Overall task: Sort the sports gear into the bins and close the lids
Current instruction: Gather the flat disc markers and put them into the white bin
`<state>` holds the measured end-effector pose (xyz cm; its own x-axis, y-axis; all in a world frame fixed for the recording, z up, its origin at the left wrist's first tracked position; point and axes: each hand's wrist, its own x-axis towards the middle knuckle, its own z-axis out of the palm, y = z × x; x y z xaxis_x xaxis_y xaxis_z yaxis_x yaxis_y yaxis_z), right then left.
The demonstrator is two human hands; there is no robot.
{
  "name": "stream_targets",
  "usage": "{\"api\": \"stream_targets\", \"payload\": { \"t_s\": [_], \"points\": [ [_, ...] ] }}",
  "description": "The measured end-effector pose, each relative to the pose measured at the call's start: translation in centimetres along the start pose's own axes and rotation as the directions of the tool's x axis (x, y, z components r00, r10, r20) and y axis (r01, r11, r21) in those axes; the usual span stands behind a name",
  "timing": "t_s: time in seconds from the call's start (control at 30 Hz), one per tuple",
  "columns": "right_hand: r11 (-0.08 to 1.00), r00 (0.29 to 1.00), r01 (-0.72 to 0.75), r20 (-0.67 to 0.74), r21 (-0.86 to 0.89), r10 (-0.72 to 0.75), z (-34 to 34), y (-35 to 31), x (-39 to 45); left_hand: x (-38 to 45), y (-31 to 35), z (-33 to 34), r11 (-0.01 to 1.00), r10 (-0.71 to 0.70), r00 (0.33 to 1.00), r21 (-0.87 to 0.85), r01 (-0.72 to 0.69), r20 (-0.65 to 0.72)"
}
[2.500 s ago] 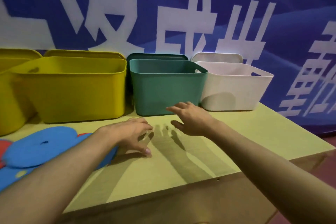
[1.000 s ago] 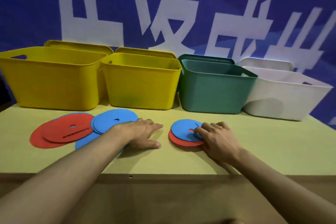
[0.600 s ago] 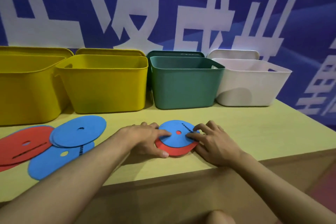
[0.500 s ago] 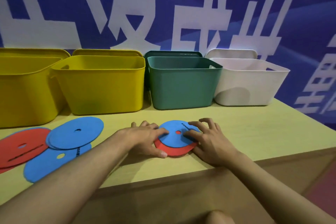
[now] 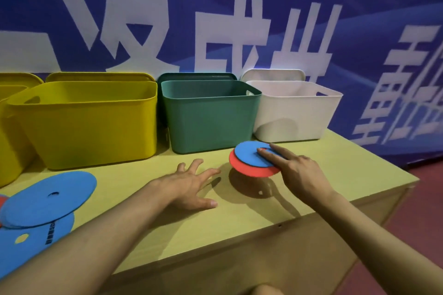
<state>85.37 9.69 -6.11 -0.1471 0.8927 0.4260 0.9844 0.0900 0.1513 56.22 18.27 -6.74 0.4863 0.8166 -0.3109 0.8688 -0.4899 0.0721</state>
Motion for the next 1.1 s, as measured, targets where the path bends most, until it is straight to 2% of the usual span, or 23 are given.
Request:
{"api": "stream_targets", "payload": {
  "t_s": [0.13, 0.23, 0.33, 0.4, 0.47, 0.53, 0.57, 0.63, 0.73, 0.93, 1.1],
  "points": [
    [0.998, 0.983, -0.053, -0.179, -0.026, 0.047, -3.0, 3.1, 2.1, 2.3, 0.5, -1.6, 1.0, 0.008, 1.0, 0.02, -0.009, 0.02],
    [0.996, 0.938, -0.082, -0.339, -0.02, 0.071, -5.7, 5.2, 5.1, 3.6, 0.3, -2.1, 0.999, 0.01, 0.997, 0.05, -0.014, 0.07],
    [0.977, 0.894, -0.208, -0.414, -0.052, 0.169, -7.8, 8.0, 9.7, 4.3, 0.5, -2.0, 0.996, 0.012, 0.995, 0.086, -0.021, 0.1],
    [0.94, 0.897, -0.324, -0.348, -0.103, 0.271, -8.3, 9.7, 13.7, 4.4, 0.6, -2.0, 0.995, 0.006, 0.994, 0.098, -0.016, 0.105],
    [0.902, 0.918, -0.395, -0.116, -0.173, 0.379, -8.2, 10.6, 17.6, 4.4, 0.8, -2.3, 0.995, -0.002, 0.993, 0.095, -0.009, 0.116],
    [0.892, 0.899, -0.395, 0.109, -0.219, 0.425, -7.6, 10.1, 20.0, 4.4, 0.7, -2.5, 0.996, -0.004, 0.992, 0.088, -0.007, 0.123],
    [0.906, 0.907, -0.36, 0.145, -0.224, 0.396, -7.1, 9.2, 20.5, 4.4, 0.7, -2.5, 0.996, -0.005, 0.992, 0.085, -0.005, 0.125],
    [0.945, 0.958, -0.233, 0.114, -0.231, 0.264, -5.6, 6.5, 19.9, 4.4, 0.7, -2.3, 0.997, -0.001, 0.993, 0.081, -0.008, 0.114],
    [0.988, 0.993, -0.093, 0.061, -0.12, 0.101, -3.2, 1.3, 16.0, 4.0, 0.8, -2.1, 0.998, 0.003, 0.995, 0.065, -0.01, 0.096],
    [0.999, 0.989, 0.035, 0.144, 0.029, -0.039, -1.3, -6.3, 7.9, 2.3, 0.7, -2.0, 0.996, 0.009, 0.998, 0.088, -0.014, 0.058],
    [0.99, 0.971, 0.105, 0.207, 0.094, -0.123, -0.6, -12.2, 7.4, -2.7, -3.4, -1.1, 0.991, -0.1, 0.994, 0.083, 0.103, -0.036]
  ]
}}
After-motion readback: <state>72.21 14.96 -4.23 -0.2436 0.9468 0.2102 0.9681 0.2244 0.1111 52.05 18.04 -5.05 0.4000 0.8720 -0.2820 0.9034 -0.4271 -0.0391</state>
